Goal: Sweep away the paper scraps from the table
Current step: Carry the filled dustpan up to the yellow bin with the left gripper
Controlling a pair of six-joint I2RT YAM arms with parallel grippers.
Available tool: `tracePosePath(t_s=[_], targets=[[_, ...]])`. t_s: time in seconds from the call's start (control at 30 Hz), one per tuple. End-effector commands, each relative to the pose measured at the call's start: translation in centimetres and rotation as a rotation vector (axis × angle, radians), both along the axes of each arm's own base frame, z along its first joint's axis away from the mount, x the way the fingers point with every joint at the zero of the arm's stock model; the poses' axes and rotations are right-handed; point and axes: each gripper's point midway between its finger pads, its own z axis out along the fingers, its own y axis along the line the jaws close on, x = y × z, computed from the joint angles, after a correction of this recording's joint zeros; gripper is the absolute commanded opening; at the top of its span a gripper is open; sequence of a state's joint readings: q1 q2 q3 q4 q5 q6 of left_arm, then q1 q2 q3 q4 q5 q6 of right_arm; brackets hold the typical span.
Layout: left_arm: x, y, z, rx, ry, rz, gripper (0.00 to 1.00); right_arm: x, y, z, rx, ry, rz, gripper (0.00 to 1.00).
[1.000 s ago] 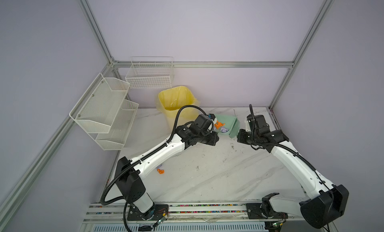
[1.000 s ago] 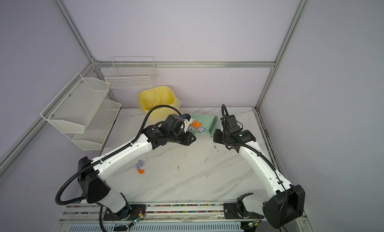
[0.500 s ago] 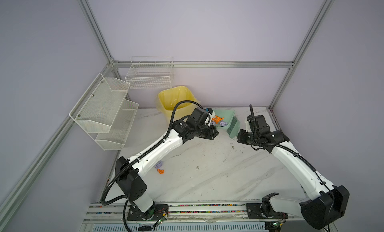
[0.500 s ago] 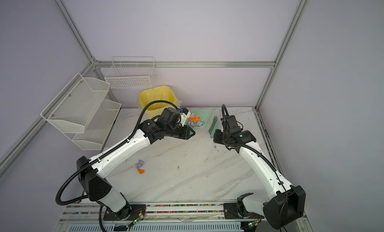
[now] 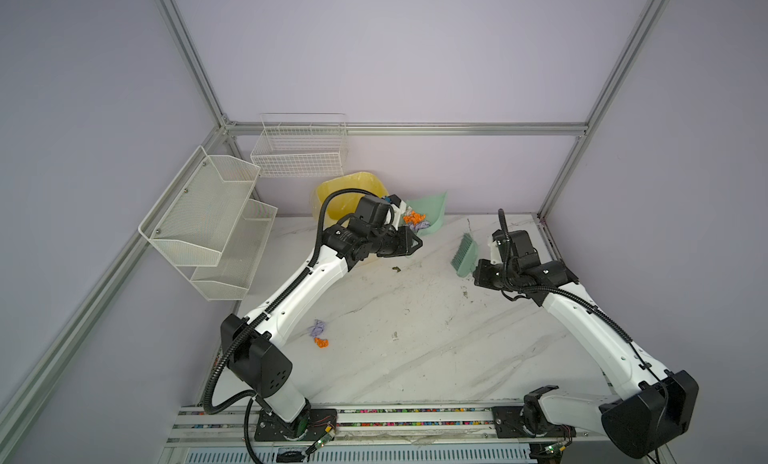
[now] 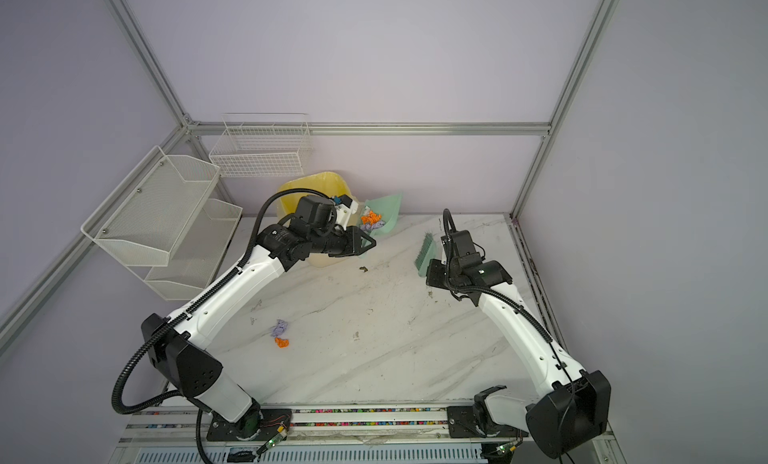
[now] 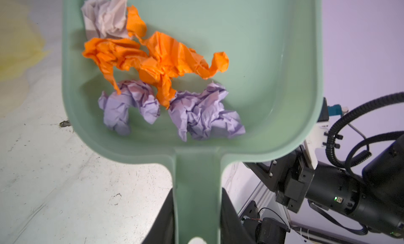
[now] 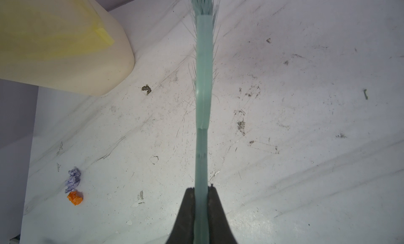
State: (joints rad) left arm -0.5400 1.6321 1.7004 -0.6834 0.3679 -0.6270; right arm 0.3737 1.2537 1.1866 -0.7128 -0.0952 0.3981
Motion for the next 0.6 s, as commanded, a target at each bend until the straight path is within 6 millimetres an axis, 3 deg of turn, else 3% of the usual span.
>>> tracePosePath(t_s=[0.0,0.3,0.57], targets=[[0.1,1.3,8.0,-0.157,-0.145,0.001,0.14,0.3,0.1,0.2,0.004,-0.02,0.01,0.0],[2.0,4.2,10.1,-0.236,-0.155,0.013,0.14,0.3,0.5,0.2,0.019,-0.018,0.031,0.0],[3.6,7.5,10.4,-0.31,-0.131,0.079,0.14,0.0,0.6,0.3,0.03,-0.026,0.035,0.0]])
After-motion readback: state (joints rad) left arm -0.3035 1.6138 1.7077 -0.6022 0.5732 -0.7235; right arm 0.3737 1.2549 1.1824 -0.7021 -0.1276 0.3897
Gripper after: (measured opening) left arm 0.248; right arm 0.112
